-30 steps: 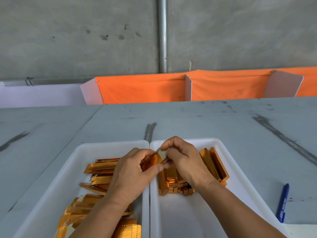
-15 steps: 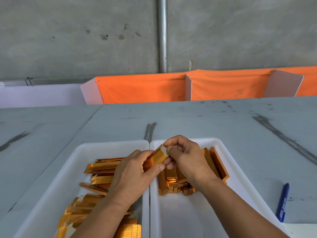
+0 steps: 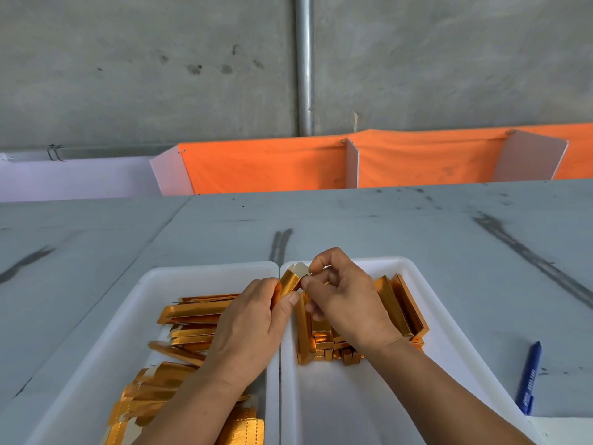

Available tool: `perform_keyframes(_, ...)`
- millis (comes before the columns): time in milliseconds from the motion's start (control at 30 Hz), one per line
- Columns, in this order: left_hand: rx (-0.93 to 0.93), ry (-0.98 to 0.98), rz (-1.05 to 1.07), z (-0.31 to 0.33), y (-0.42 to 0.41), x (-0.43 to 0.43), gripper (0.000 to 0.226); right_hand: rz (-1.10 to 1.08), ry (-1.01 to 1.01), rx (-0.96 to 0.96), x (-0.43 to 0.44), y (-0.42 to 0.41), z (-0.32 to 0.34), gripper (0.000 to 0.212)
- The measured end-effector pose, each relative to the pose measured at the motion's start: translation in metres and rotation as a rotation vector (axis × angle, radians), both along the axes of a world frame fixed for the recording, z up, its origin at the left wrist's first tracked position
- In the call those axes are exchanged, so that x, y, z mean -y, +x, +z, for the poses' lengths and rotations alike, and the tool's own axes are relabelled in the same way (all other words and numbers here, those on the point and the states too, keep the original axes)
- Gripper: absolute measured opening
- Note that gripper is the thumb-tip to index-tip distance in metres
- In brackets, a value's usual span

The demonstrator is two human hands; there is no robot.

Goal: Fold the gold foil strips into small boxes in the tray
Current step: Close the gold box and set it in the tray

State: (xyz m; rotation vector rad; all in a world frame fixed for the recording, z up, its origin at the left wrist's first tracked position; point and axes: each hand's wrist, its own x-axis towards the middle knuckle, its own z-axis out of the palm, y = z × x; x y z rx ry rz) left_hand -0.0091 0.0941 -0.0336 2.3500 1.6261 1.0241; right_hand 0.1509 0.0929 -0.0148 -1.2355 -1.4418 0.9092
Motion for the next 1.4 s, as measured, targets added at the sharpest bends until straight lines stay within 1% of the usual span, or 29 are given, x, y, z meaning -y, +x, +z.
perform_keyframes(100, 0.003, 0.007, 0.004, -0.0008, -0.0001, -0.0011, 0.051, -0.047, 0.055, 0.099, 0.0008, -0.0009, -0.0003, 0.009)
perform_keyframes(200, -0.007, 0.009, 0.019, -0.0019, -0.0001, -0.0020, 0.045, -0.045, 0.057, 0.116, 0.0017, -0.0013, 0.0006, 0.009)
perform_keyframes(300, -0.033, 0.015, 0.036, -0.0022, 0.0002, -0.0023, 0.045, -0.042, 0.052, 0.132, 0.0024, -0.0014, 0.0016, 0.009)
perform_keyframes(433, -0.077, 0.035, 0.034, -0.0023, 0.0019, -0.0017, 0.049, 0.000, -0.004, 0.106, 0.0028, -0.0016, 0.0024, 0.012)
perform_keyframes(633, -0.093, 0.051, 0.035, -0.0031, 0.0020, -0.0017, 0.056, 0.108, -0.101, -0.043, 0.0025, 0.0009, 0.0050, 0.014)
perform_keyframes(700, -0.097, 0.060, 0.026, -0.0029, 0.0021, -0.0011, 0.059, 0.130, -0.124, -0.044, 0.0013, 0.0019, 0.0051, 0.012)
perform_keyframes(800, -0.110, 0.065, 0.010, -0.0015, 0.0028, 0.0002, 0.063, 0.143, -0.144, 0.012, 0.0004, 0.0042, 0.0053, 0.014)
perform_keyframes(900, -0.109, 0.059, 0.002, -0.0002, 0.0039, 0.0013, 0.062, 0.122, -0.113, 0.031, 0.0013, 0.0049, 0.0046, 0.015)
perform_keyframes(967, -0.096, 0.056, -0.004, 0.0006, 0.0046, 0.0015, 0.056, 0.082, -0.041, 0.055, 0.0017, 0.0040, 0.0031, 0.014)
perform_keyframes(1033, -0.106, 0.053, -0.010, 0.0013, 0.0058, 0.0016, 0.053, 0.061, 0.014, 0.095, 0.0017, 0.0030, 0.0026, 0.020)
perform_keyframes(1133, -0.119, 0.050, -0.013, 0.0015, 0.0059, 0.0019, 0.055, 0.057, 0.025, 0.116, 0.0025, 0.0019, 0.0026, 0.028)
perform_keyframes(1400, -0.101, 0.042, 0.005, 0.0006, 0.0058, 0.0014, 0.054, 0.005, -0.025, 0.096, 0.0016, 0.0007, 0.0022, 0.017)
